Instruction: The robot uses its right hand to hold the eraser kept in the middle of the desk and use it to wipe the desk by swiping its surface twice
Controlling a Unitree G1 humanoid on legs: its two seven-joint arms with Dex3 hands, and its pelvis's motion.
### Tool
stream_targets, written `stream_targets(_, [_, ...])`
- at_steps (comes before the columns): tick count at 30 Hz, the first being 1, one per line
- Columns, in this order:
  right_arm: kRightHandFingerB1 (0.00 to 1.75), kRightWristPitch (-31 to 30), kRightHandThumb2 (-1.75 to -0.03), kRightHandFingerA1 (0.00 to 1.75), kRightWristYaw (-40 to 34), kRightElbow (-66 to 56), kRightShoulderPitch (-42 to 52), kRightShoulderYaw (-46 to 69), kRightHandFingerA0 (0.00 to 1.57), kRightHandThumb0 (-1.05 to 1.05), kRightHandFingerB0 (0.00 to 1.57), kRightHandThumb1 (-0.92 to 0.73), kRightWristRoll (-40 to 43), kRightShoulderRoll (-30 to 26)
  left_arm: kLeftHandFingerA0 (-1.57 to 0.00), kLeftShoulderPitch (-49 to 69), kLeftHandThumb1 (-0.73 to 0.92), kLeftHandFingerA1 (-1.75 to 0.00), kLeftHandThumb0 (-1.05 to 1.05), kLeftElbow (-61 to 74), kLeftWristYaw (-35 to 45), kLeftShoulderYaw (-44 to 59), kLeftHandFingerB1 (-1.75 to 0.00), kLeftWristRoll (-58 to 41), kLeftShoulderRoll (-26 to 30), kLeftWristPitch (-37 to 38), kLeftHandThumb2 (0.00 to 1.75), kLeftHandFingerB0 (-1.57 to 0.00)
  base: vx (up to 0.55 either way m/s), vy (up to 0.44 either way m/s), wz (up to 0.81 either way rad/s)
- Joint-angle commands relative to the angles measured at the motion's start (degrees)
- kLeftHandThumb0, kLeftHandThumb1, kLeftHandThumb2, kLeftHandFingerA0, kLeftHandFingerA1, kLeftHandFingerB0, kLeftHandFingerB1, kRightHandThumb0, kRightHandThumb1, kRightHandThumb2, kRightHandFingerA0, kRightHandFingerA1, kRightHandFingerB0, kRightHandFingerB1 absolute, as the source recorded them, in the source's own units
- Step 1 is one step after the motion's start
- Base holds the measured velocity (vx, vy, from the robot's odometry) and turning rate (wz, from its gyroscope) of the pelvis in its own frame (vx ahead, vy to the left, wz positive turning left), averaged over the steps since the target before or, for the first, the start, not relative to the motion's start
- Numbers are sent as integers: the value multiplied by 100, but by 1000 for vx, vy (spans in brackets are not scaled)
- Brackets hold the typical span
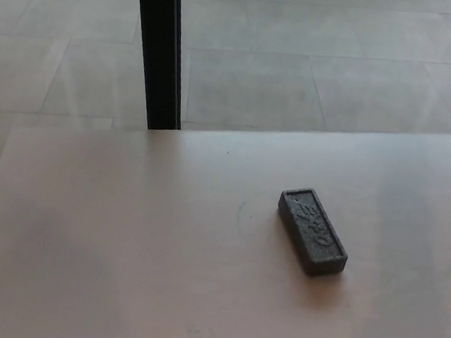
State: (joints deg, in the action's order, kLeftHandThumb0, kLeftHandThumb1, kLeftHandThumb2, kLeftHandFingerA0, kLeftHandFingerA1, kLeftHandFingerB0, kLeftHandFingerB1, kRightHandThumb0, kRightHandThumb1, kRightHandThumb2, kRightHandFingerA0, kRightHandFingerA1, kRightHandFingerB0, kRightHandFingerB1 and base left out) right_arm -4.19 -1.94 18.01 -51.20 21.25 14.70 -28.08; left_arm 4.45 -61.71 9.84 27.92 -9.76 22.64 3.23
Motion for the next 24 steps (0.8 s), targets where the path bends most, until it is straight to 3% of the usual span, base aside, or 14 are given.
stream_targets(1, [151, -812, -111, 175, -83, -458, -107, -817, 98, -38, 75, -48, 34, 1033, -55, 7, 77, -62, -49, -14, 40, 11, -48, -98, 195, 128, 63, -36, 0, 0, 0])
stream_targets(7, [151, -1240, -111, 175, -356, -323, 294, -1452, 96, -35, 78, -50, -327, 1842, -57, -20, 77, -63, -48, -63, -39, -1, -49, -83, 191, 143, 63, -38, -12, -3, 3])
stream_targets(9, [155, -1094, -111, 175, -267, -165, 428, -1645, 98, -33, 79, -53, -475, 1941, -58, -25, 77, -63, -48, -61, -49, -1, -49, -86, 190, 119, 63, -38, 0, 0, 0])
stream_targets(11, [153, -1121, -99, 175, -225, 73, 705, -1973, 97, -30, 76, -62, -623, 2179, -54, -10, 78, -63, -48, -59, 115, -27, -48, -94, 216, 145, 64, -35, 0, 0, 0])
stream_targets(14, [153, -1029, -100, 175, -211, 224, 831, -2118, 98, -32, 75, -62, -738, 2255, -56, -47, 78, -62, -49, -73, 90, -59, -48, -82, 231, 142, 64, -36, 0, 0, 0])
stream_targets(15, [167, -921, -88, 175, -149, 362, 934, -2233, 98, -34, 67, -64, -820, 2289, -54, -35, 79, -61, -49, -91, 107, -83, -47, -58, 245, 196, 64, -35, 0, 0, 0])
stream_targets(17, [164, -998, -82, 175, -165, 502, 1102, -2395, 95, -32, 65, -70, -929, 2374, -55, -62, 77, -62, -50, -135, 89, -63, -48, -87, 262, 221, 63, -37, 0, 0, 0])
stream_targets(21, [156, -996, -87, 175, -187, 664, 1232, -2610, 91, -33, 71, -69, -1149, 2358, -58, -118, 77, -62, -49, -152, -25, -87, -49, -73, 253, 157, 62, -39, 0, 0, 0])
stream_targets(22, [169, -901, -85, 175, -194, 716, 1272, -2635, 95, -33, 65, -69, -1184, 2372, -58, -122, 76, -64, -50, -154, -16, -76, -49, -90, 246, 163, 62, -38, 0, 0, 0])
stream_targets(24, [168, -851, -91, 175, -263, 843, 1334, -2666, 97, -35, 67, -69, -1265, 2437, -57, -111, 77, -63, -49, -64, 3, -82, -49, -102, 238, 134, 63, -37, 0, 0, 0])
